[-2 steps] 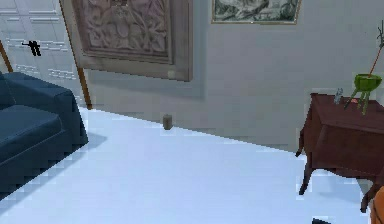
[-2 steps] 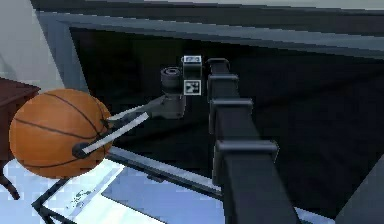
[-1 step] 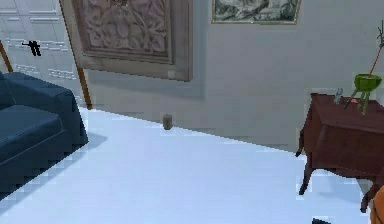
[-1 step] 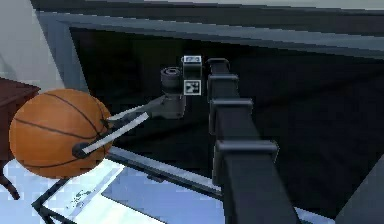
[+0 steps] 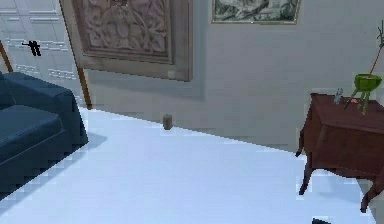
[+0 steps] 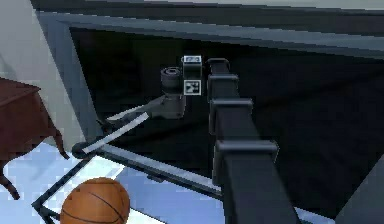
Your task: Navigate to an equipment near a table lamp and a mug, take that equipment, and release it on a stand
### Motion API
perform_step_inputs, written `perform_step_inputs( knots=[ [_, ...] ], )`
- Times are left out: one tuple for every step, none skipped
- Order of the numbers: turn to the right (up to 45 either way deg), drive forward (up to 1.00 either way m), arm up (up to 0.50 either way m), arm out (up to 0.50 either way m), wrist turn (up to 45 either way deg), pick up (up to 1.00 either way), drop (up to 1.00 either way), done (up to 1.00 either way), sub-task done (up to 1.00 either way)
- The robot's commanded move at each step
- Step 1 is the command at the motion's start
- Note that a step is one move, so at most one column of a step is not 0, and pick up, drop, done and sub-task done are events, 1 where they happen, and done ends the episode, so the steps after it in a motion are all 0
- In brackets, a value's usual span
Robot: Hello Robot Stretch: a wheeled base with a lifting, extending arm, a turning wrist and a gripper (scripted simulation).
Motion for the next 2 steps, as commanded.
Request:
perform_step_inputs(
  knots=[
    [0.0, 0.0, 0.0, -0.1, 0.0, 0.0, 0.0, 0.0, 0.0],
    [0.0, 0.0, 0.0, 0.0, 0.0, 0.0, 0.0, 1.0, 0.0]
  ],
)
